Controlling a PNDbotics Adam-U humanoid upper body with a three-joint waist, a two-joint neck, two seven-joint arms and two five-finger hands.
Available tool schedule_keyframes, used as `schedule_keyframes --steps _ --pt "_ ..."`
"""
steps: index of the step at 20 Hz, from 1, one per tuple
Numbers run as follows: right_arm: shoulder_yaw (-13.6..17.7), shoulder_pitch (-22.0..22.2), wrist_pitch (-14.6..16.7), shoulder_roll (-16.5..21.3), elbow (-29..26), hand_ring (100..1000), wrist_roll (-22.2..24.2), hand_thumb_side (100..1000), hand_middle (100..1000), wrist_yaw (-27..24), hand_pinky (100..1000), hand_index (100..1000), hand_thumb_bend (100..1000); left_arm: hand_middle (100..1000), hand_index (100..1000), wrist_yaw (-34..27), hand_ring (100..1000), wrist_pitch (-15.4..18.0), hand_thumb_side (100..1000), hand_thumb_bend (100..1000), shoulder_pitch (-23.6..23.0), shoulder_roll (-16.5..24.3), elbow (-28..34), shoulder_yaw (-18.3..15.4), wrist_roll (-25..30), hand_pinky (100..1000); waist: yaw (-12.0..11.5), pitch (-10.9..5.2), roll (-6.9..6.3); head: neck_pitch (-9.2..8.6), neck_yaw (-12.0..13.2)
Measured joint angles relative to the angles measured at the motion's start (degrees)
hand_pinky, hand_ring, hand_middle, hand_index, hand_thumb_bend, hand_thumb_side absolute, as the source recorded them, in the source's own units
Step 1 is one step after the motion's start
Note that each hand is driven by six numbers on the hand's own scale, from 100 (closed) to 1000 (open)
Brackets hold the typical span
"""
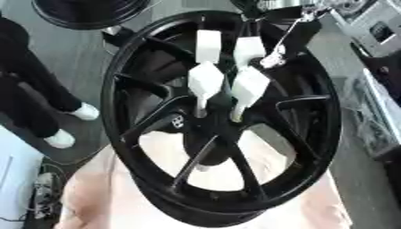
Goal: Pull the pin out of the wheel hub.
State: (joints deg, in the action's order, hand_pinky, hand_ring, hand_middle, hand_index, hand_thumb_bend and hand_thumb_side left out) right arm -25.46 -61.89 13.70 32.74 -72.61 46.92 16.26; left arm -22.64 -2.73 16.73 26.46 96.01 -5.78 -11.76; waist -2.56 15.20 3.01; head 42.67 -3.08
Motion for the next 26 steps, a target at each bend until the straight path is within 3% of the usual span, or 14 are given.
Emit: schedule_keyframes --steps 9,13,14,16,26 --pt "0.0 -0.01 -0.65 -0.29 -0.03 493 0.44 116 377 -2.22 695 568 309 751 794 0.0 837 -0.1 703 100 0.0 0.0 0.0 0.03 0.18 710 0.03 0.0 0.0 -0.01 -0.03" --pt "0.0 0.12 -1.19 -0.29 -0.2 493 0.59 116 377 -3.08 695 568 309 751 794 -0.01 837 -0.1 703 100 0.0 0.0 0.0 0.03 0.18 710 0.03 0.0 0.0 -0.01 -0.1" --pt "0.0 0.17 -1.28 -0.29 -0.29 473 0.64 100 322 -3.21 690 531 317 753 793 -0.01 837 -0.1 703 100 0.0 0.0 0.0 0.03 0.18 710 0.03 0.0 0.0 -0.01 -0.12" --pt "0.13 0.41 -1.43 -0.24 -0.74 465 0.56 100 305 -3.66 690 520 329 753 793 -0.01 837 -0.1 704 100 0.0 0.0 0.0 0.03 0.18 710 0.14 0.0 0.0 -0.01 -0.36" --pt "3.89 0.48 -3.75 2.0 -7.11 434 -0.16 100 261 -8.92 695 505 354 754 793 -0.01 838 -0.11 705 100 -0.03 0.0 0.0 0.03 0.18 711 0.49 0.0 0.0 0.0 -0.6"
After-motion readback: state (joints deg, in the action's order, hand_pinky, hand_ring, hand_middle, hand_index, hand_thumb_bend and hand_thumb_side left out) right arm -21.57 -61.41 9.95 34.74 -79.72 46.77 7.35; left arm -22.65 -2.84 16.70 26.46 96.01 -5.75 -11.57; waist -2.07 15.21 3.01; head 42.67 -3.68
